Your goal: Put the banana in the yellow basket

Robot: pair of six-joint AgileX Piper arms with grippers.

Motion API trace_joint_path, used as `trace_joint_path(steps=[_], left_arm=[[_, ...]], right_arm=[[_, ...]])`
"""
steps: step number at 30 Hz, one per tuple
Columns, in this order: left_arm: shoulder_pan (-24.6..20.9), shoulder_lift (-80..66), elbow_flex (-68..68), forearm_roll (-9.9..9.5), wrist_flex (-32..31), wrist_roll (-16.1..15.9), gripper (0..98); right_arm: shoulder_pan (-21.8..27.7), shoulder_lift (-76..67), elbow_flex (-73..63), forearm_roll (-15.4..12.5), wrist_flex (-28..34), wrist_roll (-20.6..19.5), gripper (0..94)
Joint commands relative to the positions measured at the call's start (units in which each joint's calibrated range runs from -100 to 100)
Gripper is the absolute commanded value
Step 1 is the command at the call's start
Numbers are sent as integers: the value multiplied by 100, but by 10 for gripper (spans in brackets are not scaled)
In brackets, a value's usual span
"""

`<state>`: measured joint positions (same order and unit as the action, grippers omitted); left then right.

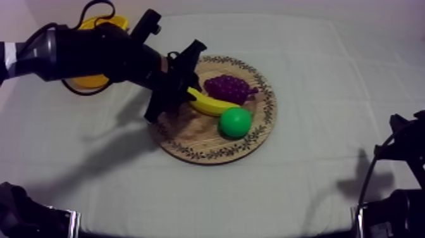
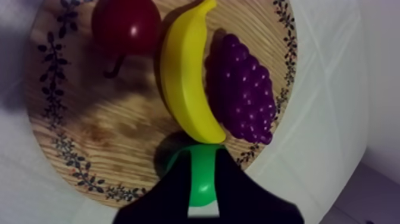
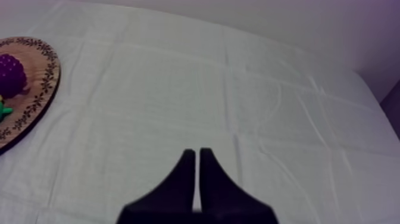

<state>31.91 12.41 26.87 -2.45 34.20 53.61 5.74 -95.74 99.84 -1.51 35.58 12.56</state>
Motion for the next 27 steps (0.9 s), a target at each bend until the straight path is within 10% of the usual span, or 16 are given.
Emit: trace_joint_path(steps=[1, 6, 17, 27], left_arm=[[18, 6, -30, -88, -34, 41, 221], [-7, 30, -108, -63, -75, -86, 228], [-37, 114, -159, 165, 192, -287, 689], [-16, 347, -312, 138, 408, -191, 785]], right_arm=[[0, -1, 5, -3, -2, -3, 4], [0, -1, 5, -3, -2, -3, 4], [0, -1, 5, -3, -2, -2, 4], [0, -1, 5, -3, -2, 2, 4]])
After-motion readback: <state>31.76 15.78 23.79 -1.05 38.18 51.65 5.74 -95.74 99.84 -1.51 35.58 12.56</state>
